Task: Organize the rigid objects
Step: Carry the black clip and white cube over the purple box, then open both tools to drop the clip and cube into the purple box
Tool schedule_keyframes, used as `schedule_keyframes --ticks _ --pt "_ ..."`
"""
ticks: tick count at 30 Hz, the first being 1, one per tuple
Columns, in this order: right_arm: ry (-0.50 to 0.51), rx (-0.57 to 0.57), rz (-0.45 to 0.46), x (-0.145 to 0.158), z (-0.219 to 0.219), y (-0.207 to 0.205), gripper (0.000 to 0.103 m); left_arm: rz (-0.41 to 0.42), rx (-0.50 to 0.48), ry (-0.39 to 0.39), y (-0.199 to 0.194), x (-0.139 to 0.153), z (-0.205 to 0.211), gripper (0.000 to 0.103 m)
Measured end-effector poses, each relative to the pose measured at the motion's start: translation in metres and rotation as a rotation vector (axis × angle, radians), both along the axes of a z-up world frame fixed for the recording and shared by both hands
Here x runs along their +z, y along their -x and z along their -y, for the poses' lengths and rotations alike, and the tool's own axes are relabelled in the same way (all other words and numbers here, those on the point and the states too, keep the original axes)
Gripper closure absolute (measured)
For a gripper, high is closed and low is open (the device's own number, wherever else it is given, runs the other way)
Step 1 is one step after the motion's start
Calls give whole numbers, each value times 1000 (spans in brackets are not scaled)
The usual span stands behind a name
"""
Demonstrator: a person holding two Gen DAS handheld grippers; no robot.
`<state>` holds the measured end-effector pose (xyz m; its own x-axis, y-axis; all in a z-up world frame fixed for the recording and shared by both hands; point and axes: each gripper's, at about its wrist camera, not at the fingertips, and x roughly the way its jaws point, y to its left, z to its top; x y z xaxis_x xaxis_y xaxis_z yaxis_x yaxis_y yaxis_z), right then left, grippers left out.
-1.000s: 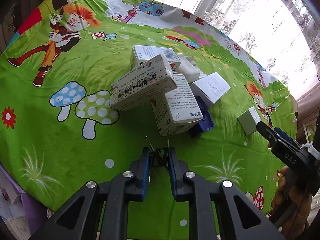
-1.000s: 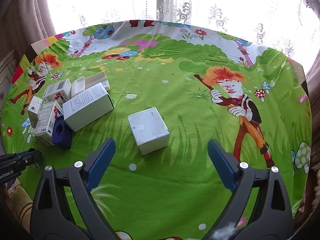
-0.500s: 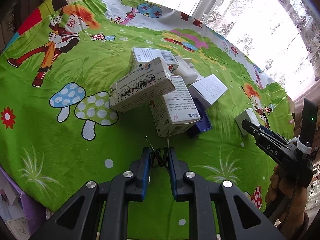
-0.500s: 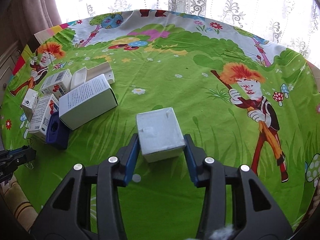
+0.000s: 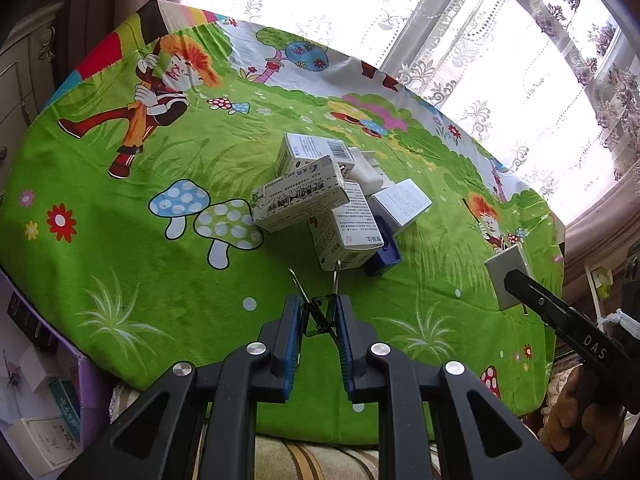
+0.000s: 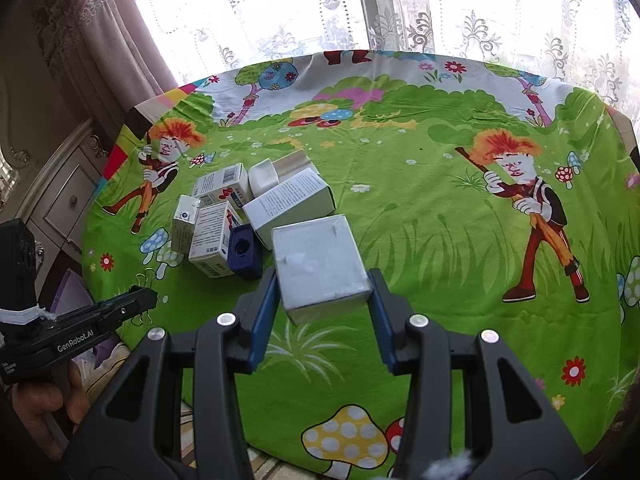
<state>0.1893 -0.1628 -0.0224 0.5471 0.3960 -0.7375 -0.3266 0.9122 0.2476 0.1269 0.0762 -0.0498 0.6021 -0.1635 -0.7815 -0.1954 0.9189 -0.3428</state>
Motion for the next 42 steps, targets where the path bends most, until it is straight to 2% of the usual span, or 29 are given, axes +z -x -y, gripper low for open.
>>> schedule_keyframes --ticks 7,13,20,26,42 --pt "-20 35 55 36 -12 43 55 54 38 43 39 18 -17 84" --pt "-50 77 52 48 -27 79 55 86 72 68 74 30 -32 84" --pt "-59 159 47 50 -59 115 55 121 121 43 114 44 -54 84" --pt "-47 246 54 54 -94 138 55 133 209 12 147 50 -90 84" --pt "42 547 23 37 -214 186 55 77 434 -4 201 27 -179 84"
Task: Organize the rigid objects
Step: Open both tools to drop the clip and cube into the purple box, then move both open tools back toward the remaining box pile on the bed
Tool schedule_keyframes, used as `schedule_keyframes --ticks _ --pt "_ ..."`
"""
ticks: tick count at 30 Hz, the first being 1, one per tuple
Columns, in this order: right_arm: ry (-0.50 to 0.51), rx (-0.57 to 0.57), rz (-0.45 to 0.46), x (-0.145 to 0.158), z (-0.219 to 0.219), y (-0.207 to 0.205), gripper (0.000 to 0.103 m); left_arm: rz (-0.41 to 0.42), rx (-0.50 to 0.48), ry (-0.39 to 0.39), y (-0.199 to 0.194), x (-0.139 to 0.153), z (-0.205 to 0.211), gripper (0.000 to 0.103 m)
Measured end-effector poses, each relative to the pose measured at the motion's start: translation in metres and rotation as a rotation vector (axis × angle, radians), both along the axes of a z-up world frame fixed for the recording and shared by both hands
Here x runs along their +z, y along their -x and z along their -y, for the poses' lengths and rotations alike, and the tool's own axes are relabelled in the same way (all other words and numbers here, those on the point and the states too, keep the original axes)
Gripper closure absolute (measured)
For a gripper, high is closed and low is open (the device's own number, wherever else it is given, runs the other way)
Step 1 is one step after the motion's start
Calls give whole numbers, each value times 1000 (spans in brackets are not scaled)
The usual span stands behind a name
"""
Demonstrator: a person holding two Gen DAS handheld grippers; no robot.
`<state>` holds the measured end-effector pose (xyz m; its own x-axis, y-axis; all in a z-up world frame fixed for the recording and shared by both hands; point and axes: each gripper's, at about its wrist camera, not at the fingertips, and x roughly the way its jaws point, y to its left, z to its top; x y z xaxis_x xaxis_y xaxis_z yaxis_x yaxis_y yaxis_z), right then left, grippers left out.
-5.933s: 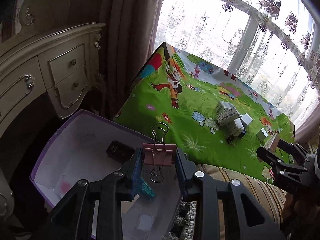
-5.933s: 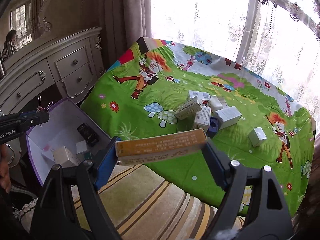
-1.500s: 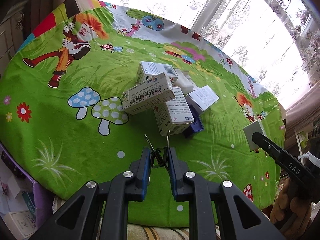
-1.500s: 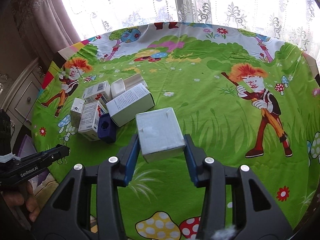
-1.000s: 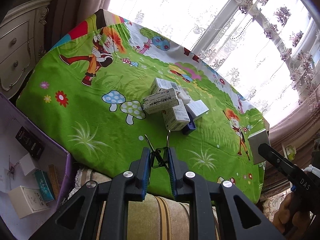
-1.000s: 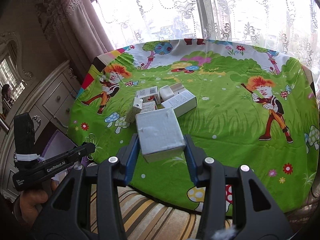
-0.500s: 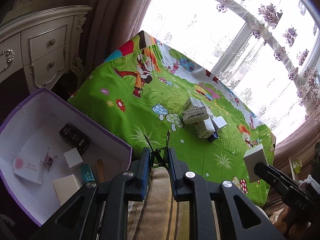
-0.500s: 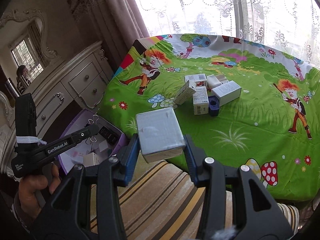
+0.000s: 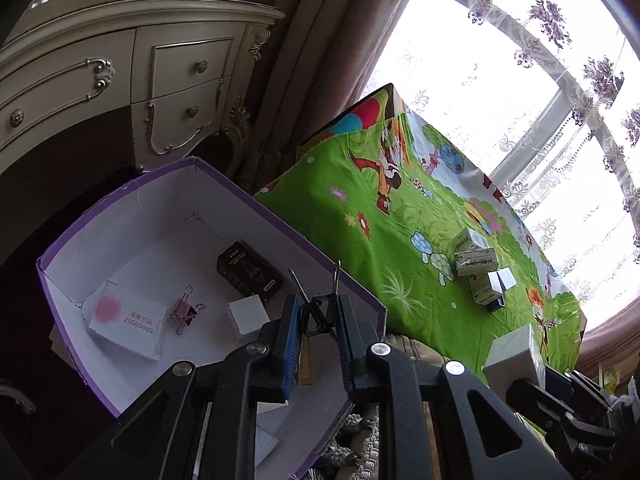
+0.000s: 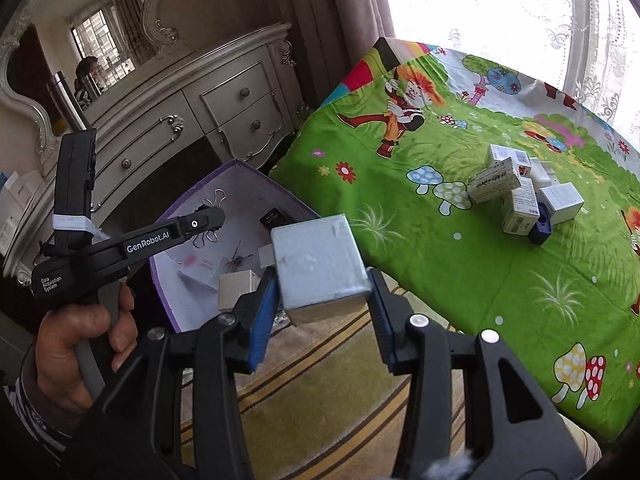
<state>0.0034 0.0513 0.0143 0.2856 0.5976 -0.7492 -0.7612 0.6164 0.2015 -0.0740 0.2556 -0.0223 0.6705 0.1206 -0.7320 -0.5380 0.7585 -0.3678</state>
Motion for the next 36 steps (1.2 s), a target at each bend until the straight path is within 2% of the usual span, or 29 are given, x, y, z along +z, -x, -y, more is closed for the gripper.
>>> schedule_keyframes --ticks 11,12,13,14,15,16,17,21,26,30,34,36 --pt "105 158 -21 -26 -60 14 55 -62 110 24 20 -21 -32 83" --pt "114 172 -25 -28 -63 16 55 -71 116 26 20 -23 -34 80" --pt "125 183 -31 -31 -65 17 53 -76 122 29 21 -24 -35 73" --pt "133 188 -35 -33 -65 18 46 -76 126 31 22 -24 -36 68" --pt "133 184 -39 -33 -64 17 40 -74 129 31 22 -24 -36 57" --pt "126 176 -42 -33 -63 17 30 -75 135 25 23 -23 -35 47" --pt "118 167 -45 -32 -61 15 26 -73 138 16 23 -21 -33 45" --pt "112 127 -33 -26 -49 7 26 -21 122 -7 26 -6 -24 45" --pt "87 4 -35 -16 -7 -16 26 63 -9 -9 24 27 12 45" --pt "79 -118 -15 -5 43 -38 26 124 -223 -6 20 45 71 45" --pt "76 -257 -1 3 105 -55 25 164 -404 33 19 52 131 45" --pt "68 -330 3 7 136 -63 25 173 -486 27 19 56 160 45"
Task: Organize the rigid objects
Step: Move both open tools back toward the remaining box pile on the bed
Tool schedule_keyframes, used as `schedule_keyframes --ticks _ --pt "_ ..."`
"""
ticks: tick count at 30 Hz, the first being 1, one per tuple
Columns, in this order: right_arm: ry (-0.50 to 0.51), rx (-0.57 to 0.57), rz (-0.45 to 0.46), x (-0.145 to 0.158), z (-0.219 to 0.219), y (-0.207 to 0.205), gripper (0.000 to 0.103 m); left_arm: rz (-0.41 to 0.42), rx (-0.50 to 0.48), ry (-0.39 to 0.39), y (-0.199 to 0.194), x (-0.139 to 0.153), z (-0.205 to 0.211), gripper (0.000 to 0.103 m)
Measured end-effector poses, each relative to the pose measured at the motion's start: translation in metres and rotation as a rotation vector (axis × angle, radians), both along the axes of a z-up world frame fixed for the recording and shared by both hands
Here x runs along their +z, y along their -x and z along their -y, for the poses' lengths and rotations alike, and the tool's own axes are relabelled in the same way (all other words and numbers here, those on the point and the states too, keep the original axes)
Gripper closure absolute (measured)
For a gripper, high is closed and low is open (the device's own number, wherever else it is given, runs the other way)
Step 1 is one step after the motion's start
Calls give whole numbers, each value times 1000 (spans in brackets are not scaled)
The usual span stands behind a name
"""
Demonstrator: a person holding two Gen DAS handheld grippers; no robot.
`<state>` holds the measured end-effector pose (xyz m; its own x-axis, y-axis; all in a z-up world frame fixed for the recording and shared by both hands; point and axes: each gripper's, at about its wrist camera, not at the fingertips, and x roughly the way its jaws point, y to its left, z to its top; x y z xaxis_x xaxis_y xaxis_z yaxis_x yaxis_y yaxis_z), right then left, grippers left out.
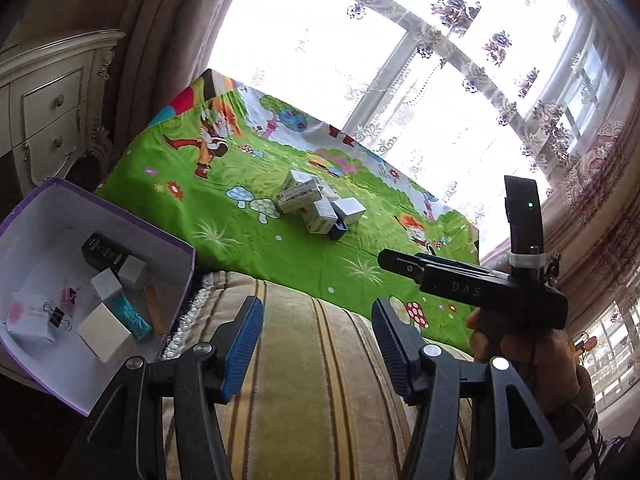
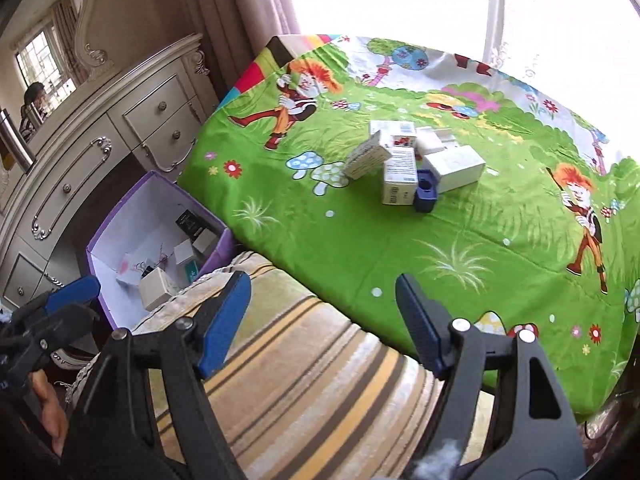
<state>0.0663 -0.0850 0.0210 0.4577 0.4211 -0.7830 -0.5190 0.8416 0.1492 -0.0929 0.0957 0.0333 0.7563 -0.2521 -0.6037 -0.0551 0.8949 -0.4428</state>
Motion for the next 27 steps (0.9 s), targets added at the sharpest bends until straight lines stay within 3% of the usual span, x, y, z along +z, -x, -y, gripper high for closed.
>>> schedule_keyframes --ticks 6,9,11,12,13,14,18,19,21,24,27 --pt "9 -156 17 5 70 -16 24 58 -304 -71 5 13 77 46" --pt "9 -190 19 5 91 -20 23 51 -340 -165 2 11 95 46" --pt "-3 -208 15 4 100 -22 23 19 -363 -147 -2 4 99 46" --pt "-7 -214 12 3 103 -24 23 11 -380 -142 -4 1 101 51" --pt "-11 -222 9 2 106 -25 23 10 -393 -164 -4 1 106 64" --pt "-16 -228 5 1 109 -27 23 7 -400 -192 -4 1 111 67" --pt "-30 -229 -7 -4 112 -31 23 -2 -461 -261 -5 -4 131 69" --pt "-33 -226 -9 -5 112 -31 23 2 -460 -264 -6 -3 132 78" --pt "-43 -227 -14 -7 113 -31 23 -19 -377 -298 -14 -6 125 86" --pt "-59 -229 -14 -6 114 -30 23 -61 -202 -400 -33 -11 105 86" --pt "-74 -220 -23 -8 112 -29 23 -67 -105 -503 -51 -10 95 86"
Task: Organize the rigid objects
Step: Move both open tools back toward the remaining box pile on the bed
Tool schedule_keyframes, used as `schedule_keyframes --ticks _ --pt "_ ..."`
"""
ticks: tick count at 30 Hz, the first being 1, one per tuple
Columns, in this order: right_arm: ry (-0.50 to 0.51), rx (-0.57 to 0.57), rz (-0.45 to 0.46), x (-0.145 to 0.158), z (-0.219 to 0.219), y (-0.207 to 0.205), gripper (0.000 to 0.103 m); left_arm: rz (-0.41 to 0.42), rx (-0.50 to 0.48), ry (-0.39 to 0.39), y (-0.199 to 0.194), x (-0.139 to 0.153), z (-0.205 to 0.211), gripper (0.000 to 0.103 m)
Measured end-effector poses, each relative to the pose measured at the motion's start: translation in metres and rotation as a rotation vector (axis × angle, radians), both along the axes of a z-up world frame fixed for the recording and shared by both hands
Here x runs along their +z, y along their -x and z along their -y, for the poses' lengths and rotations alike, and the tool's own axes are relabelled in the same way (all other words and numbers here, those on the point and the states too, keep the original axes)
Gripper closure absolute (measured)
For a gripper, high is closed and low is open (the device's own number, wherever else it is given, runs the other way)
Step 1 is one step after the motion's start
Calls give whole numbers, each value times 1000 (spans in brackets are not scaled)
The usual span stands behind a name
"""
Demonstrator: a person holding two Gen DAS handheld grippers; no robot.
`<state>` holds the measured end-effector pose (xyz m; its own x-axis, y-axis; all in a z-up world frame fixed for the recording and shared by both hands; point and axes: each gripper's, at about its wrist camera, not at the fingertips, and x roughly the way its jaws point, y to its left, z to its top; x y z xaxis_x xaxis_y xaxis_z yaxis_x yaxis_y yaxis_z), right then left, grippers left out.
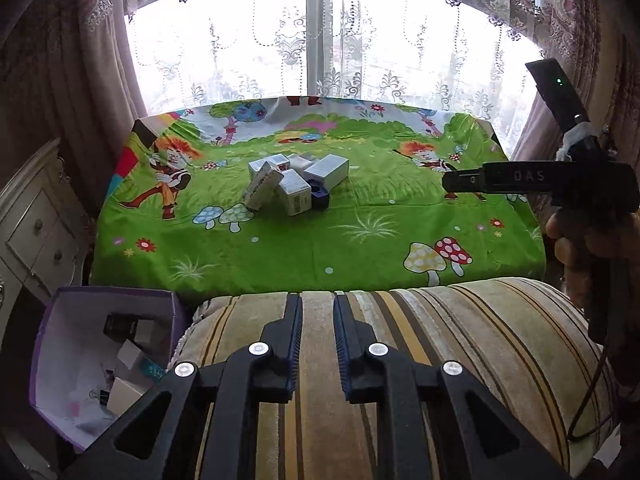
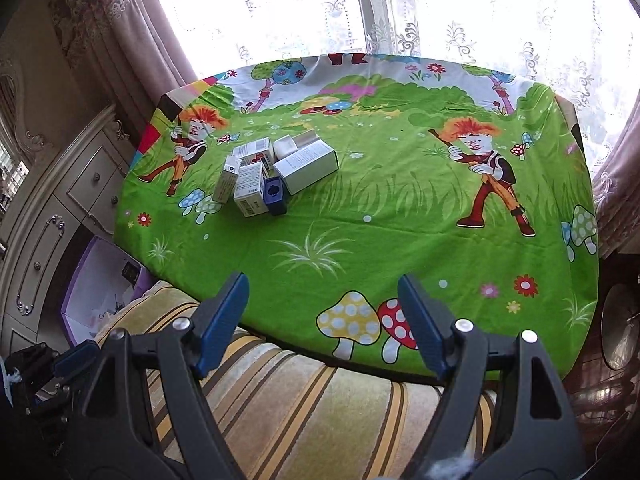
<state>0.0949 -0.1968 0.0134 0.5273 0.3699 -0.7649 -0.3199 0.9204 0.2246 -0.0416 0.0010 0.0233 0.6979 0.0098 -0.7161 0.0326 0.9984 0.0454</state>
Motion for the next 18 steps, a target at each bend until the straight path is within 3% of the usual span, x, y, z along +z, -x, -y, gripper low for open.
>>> schedule_keyframes --ticks 4,6,7,9,12,14,18 --pt "-9 16 1 -2 -6 2 23 47 68 -117 -29 0 -10 87" --pt "-23 24 0 -2 -7 2 23 -12 90 -53 -49 -5 -25 87" --pt "-24 30 1 -2 -9 2 22 -2 83 -50 -52 -3 -25 87" --pt "-27 18 -3 -2 -10 1 21 39 67 -120 -55 0 -18 87" --pt "-55 25 -11 -1 -15 -1 20 -6 101 -145 -75 -13 -20 87" --pt "-51 39 -13 -1 -21 -1 19 -61 117 -111 -85 -22 -26 87" --pt "-24 62 6 -3 -27 -2 19 -59 22 -39 -82 -15 -19 85"
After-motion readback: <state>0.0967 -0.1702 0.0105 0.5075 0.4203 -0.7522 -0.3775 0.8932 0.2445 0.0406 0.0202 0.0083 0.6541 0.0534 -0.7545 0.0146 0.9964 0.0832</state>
